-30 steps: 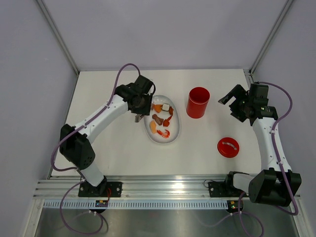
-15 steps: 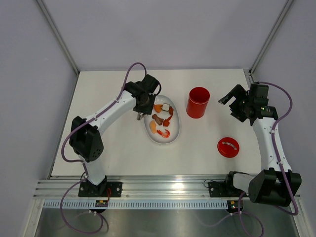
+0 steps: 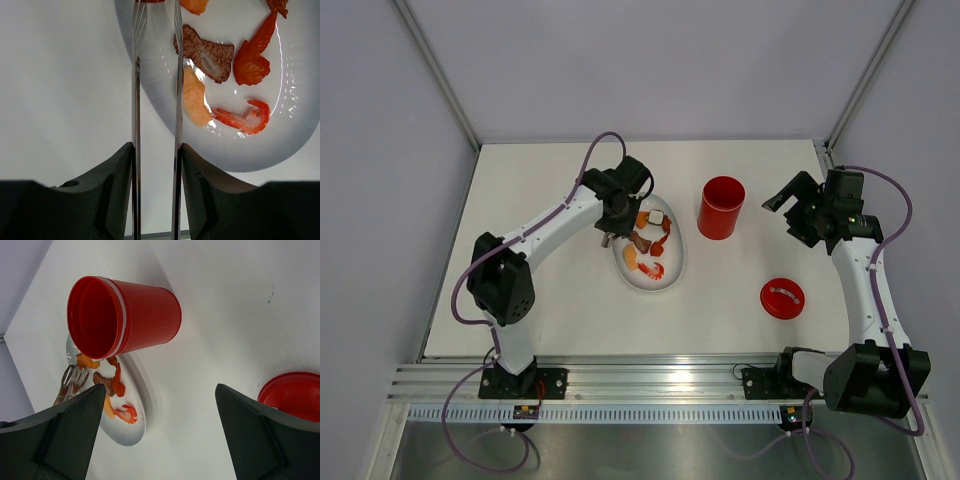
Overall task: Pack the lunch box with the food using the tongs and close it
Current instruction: Pick up the fake food from the plate.
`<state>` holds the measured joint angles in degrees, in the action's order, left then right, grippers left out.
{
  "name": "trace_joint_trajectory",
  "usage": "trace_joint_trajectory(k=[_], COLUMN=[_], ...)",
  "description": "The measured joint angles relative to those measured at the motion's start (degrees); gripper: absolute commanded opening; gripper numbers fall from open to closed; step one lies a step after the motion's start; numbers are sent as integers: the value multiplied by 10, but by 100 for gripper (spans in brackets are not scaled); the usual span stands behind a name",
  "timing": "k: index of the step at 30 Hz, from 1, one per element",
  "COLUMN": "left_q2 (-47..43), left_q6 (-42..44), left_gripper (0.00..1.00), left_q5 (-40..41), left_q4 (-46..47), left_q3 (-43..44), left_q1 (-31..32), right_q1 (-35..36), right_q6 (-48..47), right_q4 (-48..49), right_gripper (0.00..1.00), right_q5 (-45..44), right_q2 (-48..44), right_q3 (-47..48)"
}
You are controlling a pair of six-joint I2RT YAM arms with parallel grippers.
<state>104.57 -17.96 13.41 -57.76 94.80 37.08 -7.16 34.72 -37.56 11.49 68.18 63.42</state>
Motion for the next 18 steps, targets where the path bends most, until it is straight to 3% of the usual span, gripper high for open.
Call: trace_joint_trajectory(k=[18], left_q2=[39], left_q6=[1], left_gripper=[43], left_q5=[18], left_q4=[3], left_q3=[16], left_q1=[3], right_q1=[0], right_q6=[0], right_q4=[0], right_gripper=[100], right_q5=[0], right_q2=[0], right_q3=[0])
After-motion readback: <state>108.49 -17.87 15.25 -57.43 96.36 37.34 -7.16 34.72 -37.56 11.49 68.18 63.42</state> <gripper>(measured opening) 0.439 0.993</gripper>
